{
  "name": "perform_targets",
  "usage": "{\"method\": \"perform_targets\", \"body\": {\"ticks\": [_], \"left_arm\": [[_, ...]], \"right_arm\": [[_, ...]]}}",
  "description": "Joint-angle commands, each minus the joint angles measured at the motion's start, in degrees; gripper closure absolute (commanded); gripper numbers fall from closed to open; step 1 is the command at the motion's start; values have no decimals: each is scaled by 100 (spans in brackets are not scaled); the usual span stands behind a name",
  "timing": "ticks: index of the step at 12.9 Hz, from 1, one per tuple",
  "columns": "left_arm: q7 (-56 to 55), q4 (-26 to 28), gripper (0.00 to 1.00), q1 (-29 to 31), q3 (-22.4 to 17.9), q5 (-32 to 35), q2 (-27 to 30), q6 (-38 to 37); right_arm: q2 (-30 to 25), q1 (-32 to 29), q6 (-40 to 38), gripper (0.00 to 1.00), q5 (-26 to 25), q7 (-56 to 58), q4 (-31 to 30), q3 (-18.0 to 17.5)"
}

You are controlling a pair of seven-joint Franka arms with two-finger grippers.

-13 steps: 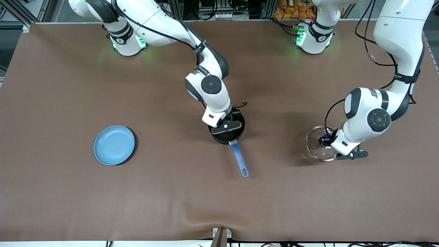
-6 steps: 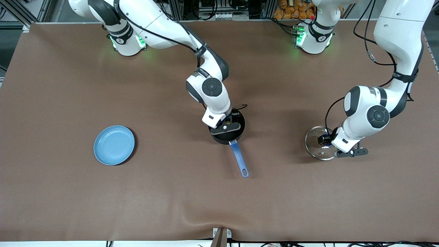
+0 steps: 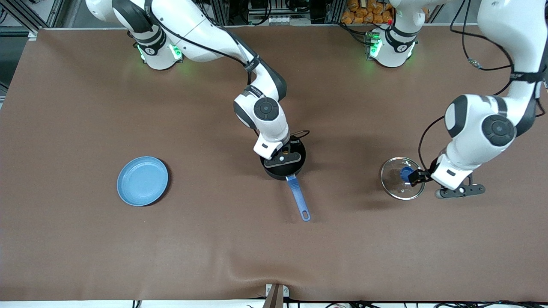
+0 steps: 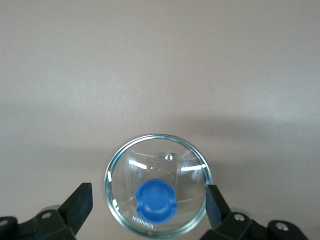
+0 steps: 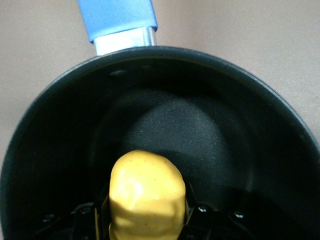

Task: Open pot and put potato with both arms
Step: 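Lower the potato into the pan while the left gripper sets lid down, then open the right gripper to release the potato into the saucepan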

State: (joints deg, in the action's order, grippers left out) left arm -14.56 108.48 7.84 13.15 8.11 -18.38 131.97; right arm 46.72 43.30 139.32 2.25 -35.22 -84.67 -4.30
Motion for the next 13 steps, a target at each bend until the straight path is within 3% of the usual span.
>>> {"method": "perform_targets", "body": {"ticks": [1, 2, 3, 6, 10, 13], "left_arm": [[15, -790, 0, 69, 214, 68, 107, -1046], [23, -1019, 0, 78, 266, 68, 116, -1328], [41, -1204, 0, 95, 337, 59, 142, -1618], [41, -1653, 0, 86, 364, -352, 300, -2261], [348, -1786, 0, 113, 355, -407, 607, -2605], [357, -2303, 0, 104, 355, -512, 608, -3104]], "right_arm": [[56, 56, 25, 26, -23, -117, 118, 52], [39, 47, 17, 7, -23, -108, 118, 52], [13, 47, 8, 0, -23, -99, 135, 52], [-180, -14, -89, 0, -14, -55, 197, 61], [-1276, -452, -1587, 0, -14, -11, 179, 79], [-2156, -1225, -2574, 0, -14, 172, 206, 79]]}}
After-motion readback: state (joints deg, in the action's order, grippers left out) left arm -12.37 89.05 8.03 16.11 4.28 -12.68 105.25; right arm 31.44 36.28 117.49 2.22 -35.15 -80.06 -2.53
